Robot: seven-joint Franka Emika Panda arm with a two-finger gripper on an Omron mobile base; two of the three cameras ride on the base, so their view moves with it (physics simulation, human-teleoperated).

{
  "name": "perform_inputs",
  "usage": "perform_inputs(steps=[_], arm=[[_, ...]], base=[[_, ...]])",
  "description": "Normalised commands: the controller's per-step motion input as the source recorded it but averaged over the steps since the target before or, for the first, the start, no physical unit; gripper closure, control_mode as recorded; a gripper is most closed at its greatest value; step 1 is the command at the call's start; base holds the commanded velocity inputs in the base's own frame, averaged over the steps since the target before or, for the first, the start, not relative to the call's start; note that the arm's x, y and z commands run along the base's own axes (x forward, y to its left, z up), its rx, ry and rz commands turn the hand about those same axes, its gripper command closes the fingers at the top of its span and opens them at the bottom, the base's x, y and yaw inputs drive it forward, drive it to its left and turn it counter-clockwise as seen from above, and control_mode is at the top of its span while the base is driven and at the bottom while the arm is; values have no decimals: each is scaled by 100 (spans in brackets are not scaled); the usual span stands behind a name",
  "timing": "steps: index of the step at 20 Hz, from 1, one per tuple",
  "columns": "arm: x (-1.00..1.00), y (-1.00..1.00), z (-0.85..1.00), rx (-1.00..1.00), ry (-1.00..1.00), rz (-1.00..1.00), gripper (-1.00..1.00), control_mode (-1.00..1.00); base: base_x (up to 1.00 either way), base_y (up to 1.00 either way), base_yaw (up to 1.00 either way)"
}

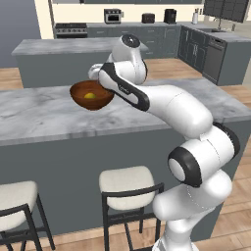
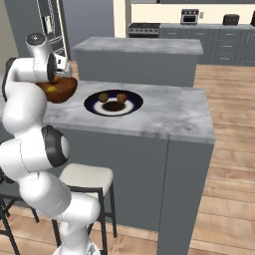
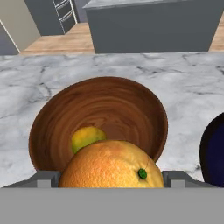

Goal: Take the fruits from the plate on the dining counter and place two fruits in each bowl.

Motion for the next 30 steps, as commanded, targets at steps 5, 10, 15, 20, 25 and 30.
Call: perform_inputs(steps=[5, 10, 15, 20, 25, 30], arm=[[6, 15, -31, 0, 0, 0, 100, -100], [0, 5, -35, 0, 0, 0, 100, -100], [0, 17, -18, 0, 0, 0, 100, -100], [13, 17, -1, 0, 0, 0, 100, -100], [28, 9, 0, 0, 0, 0, 100, -100], [19, 3, -11, 0, 0, 0, 100, -100]], base=[[0, 0, 0], [0, 0, 0], [0, 0, 0], [0, 0, 0], [0, 0, 0], [0, 0, 0]])
